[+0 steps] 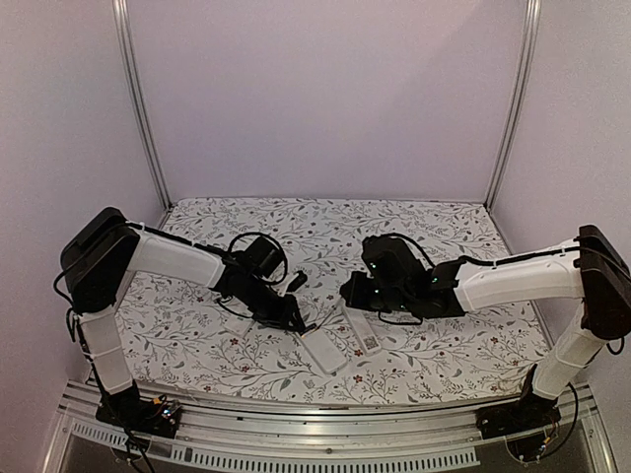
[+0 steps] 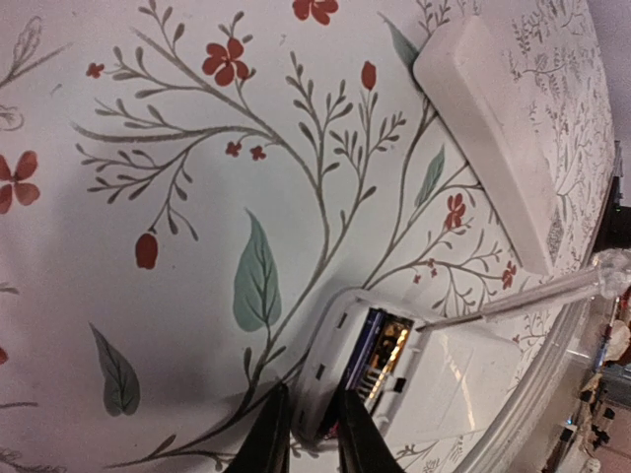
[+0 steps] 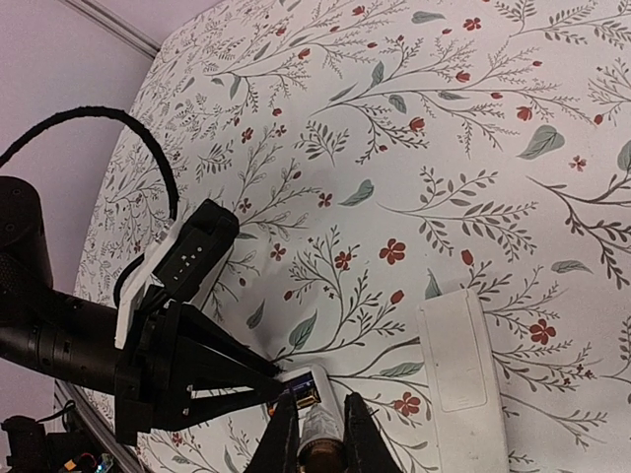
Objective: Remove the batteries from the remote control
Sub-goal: Remove the battery from the remote control without the battery cover.
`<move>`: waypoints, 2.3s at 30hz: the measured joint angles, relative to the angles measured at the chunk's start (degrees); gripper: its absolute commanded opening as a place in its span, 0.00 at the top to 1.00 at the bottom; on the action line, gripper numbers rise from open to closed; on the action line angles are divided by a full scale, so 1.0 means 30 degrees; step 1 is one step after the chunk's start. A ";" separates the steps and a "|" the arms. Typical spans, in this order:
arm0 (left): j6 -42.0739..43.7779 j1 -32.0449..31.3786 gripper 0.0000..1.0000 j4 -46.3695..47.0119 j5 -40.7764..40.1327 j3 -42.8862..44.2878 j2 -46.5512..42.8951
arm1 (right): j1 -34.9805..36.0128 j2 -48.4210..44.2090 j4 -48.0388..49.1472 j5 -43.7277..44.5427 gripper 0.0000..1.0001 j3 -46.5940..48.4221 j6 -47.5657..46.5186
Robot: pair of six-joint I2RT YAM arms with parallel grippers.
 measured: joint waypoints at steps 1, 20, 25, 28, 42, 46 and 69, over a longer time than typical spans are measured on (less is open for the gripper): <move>0.0000 0.0000 0.83 0.0000 0.0000 0.0000 0.0000 | 0.0029 0.0000 0.0000 -0.0015 1.00 0.0000 0.0000; 0.0000 0.0000 0.84 -0.0015 -0.0015 0.0022 0.0007 | 0.0685 0.0918 -0.1093 0.1173 1.00 0.1392 -0.0175; 0.0000 0.0000 0.84 -0.0015 -0.0015 0.0029 0.0007 | 0.1013 0.1195 -0.2229 0.1938 1.00 0.2229 -0.0219; 0.0000 0.0000 0.84 -0.0015 -0.0015 0.0029 0.0007 | 0.1107 0.1217 -0.2674 0.2310 1.00 0.2426 -0.0204; 0.0000 0.0000 0.84 0.0000 -0.0015 0.0029 0.0007 | 0.1282 0.1217 -0.2936 0.2994 1.00 0.2463 -0.0146; 0.0000 0.0000 0.84 0.0000 -0.0015 0.0029 0.0007 | 0.1341 0.1224 -0.2929 0.3242 1.00 0.2463 -0.0022; 0.0007 0.0000 0.84 -0.0015 -0.0029 0.0044 0.0015 | 0.0554 -0.0233 0.4459 0.2193 1.00 -0.3344 0.4721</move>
